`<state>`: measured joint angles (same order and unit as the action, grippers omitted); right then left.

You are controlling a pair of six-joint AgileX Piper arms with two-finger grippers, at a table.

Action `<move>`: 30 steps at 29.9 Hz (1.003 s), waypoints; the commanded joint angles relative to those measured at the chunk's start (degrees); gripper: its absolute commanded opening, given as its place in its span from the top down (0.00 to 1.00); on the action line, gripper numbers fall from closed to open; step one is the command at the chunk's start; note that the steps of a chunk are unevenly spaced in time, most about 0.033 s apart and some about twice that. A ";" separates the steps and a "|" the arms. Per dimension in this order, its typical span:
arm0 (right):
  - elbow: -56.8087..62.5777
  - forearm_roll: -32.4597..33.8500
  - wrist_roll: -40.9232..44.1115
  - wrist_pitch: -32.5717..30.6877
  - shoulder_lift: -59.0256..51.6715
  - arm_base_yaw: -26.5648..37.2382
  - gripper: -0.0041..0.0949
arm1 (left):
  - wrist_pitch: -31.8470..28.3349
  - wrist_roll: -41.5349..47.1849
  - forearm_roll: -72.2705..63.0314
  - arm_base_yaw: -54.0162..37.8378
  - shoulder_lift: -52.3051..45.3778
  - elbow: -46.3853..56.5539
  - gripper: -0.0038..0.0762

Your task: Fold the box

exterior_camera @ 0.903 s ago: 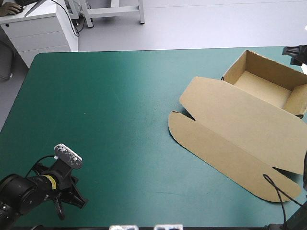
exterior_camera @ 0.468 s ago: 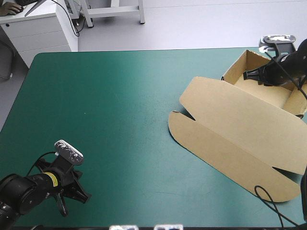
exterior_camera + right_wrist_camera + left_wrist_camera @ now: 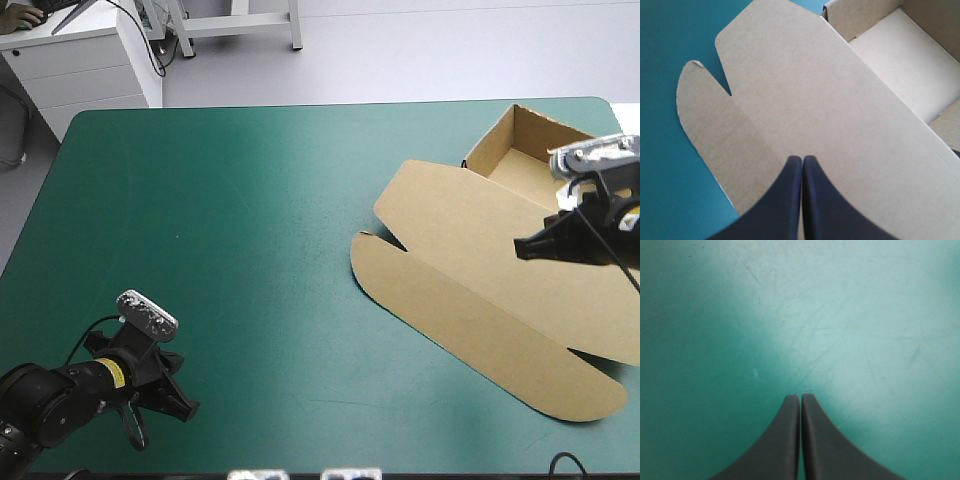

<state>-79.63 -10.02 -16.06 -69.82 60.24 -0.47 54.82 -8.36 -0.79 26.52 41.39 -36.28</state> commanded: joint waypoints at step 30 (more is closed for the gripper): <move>41.14 -8.79 -7.72 13.10 -43.79 -0.11 0.98 | -8.15 -0.33 -5.57 0.49 -13.40 6.89 0.96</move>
<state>-39.24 -16.57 -21.82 -62.60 16.88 -0.57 49.77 -8.77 -5.98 26.52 29.82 -28.63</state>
